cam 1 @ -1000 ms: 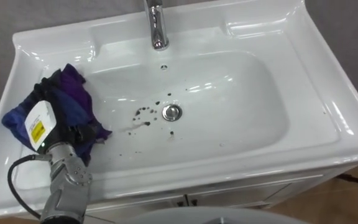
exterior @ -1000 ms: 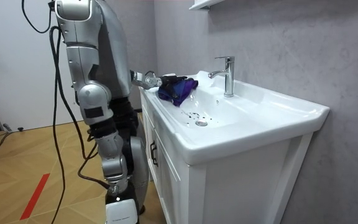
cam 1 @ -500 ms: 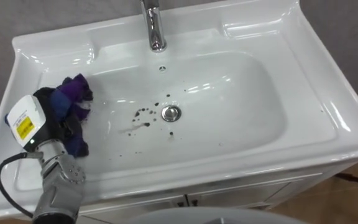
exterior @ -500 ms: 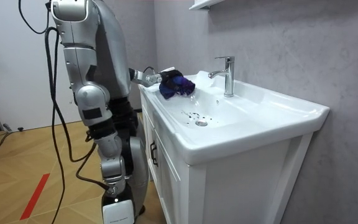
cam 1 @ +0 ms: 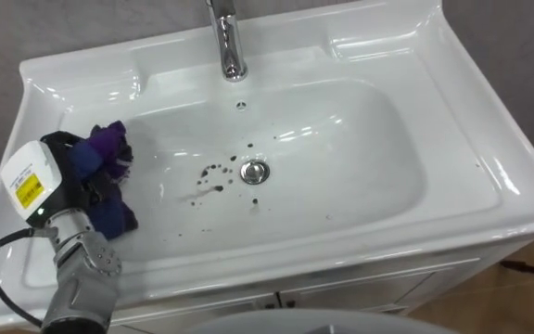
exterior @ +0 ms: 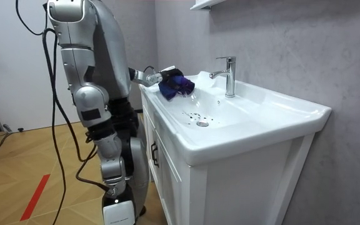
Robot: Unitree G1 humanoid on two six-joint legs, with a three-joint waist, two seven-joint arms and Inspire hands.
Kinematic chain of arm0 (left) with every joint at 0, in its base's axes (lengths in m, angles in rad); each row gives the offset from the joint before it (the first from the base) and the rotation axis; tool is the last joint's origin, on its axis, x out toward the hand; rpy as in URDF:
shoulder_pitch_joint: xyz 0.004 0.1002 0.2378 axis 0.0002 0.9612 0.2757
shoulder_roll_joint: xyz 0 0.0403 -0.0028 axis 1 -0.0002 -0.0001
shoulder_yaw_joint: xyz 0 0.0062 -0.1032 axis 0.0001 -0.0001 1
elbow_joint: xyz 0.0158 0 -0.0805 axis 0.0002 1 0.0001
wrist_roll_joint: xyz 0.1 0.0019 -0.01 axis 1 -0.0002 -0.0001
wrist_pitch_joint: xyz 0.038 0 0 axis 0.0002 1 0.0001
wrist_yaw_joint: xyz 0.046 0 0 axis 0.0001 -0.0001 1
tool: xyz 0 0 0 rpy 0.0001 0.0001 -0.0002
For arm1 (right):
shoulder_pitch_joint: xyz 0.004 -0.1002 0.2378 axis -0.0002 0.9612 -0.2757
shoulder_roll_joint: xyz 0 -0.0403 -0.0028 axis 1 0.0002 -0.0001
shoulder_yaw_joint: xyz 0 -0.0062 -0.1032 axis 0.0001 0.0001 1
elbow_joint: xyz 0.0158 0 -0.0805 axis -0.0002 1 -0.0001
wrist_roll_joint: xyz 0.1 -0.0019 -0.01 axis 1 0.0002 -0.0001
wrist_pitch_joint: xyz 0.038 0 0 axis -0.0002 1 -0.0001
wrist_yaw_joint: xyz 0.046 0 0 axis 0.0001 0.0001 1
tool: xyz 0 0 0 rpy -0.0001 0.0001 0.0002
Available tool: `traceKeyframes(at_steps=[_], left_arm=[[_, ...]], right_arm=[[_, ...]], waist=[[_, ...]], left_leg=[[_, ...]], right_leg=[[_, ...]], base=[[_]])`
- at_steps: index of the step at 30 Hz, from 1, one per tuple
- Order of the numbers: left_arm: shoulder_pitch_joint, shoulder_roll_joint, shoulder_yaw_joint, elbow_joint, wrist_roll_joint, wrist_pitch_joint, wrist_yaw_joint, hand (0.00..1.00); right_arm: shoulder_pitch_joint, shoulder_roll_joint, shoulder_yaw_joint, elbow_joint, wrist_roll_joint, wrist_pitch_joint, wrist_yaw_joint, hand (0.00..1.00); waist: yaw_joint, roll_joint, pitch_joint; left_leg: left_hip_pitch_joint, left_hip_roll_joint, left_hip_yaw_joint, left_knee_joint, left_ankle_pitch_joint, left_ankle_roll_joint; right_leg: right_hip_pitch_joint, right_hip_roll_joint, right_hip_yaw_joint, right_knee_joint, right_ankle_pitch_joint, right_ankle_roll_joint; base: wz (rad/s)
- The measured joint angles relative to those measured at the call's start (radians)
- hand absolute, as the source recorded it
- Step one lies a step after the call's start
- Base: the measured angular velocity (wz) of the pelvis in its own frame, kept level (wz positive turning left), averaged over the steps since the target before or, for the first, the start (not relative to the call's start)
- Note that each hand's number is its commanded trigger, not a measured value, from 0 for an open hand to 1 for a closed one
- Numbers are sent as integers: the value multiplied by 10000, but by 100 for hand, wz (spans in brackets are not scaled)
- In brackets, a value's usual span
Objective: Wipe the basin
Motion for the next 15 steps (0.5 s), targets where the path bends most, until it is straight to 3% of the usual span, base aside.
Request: traceKeyframes(at_steps=[15], left_arm=[[-79,-87,56,-146,-4,42,48,100]], right_arm=[[-7,26,8,49,264,-32,-145,0]], waist=[[3,-69,-28]], left_leg=[[-54,-8,-85,32,7,-10]], right_leg=[[-12,-7,-15,-32,-24,-10]], base=[[0]])
